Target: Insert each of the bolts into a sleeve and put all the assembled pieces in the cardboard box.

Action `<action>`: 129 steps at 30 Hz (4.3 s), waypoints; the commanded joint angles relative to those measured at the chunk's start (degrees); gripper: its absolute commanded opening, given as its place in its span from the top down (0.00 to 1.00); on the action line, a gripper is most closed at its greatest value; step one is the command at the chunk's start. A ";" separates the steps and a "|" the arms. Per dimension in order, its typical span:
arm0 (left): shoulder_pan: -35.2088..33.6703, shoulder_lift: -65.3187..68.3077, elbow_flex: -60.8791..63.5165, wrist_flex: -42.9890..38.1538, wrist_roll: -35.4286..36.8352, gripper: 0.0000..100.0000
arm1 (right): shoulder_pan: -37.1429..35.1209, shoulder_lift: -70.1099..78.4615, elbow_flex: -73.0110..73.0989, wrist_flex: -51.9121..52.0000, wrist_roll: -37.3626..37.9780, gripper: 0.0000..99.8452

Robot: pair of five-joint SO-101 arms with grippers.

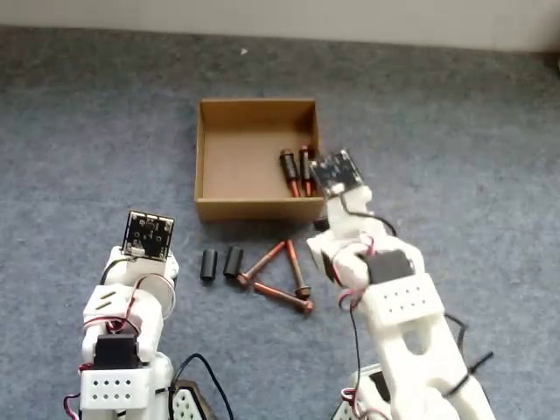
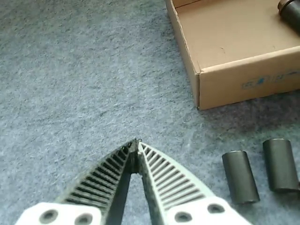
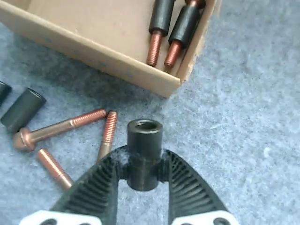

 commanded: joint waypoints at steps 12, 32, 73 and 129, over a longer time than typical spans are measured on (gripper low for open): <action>-0.66 -0.48 -0.13 0.00 -0.53 0.99 | 7.34 -26.86 15.25 -3.03 -4.04 0.99; 12.26 0.13 -20.62 10.20 -14.15 0.98 | 20.09 -50.59 29.58 -10.59 -12.75 0.99; 48.31 92.88 -59.38 7.21 -21.19 0.84 | 27.03 -58.33 31.96 -10.59 -14.42 0.99; 52.09 94.37 -59.03 5.01 -21.10 0.84 | 38.73 -58.33 31.52 -10.59 -14.77 0.99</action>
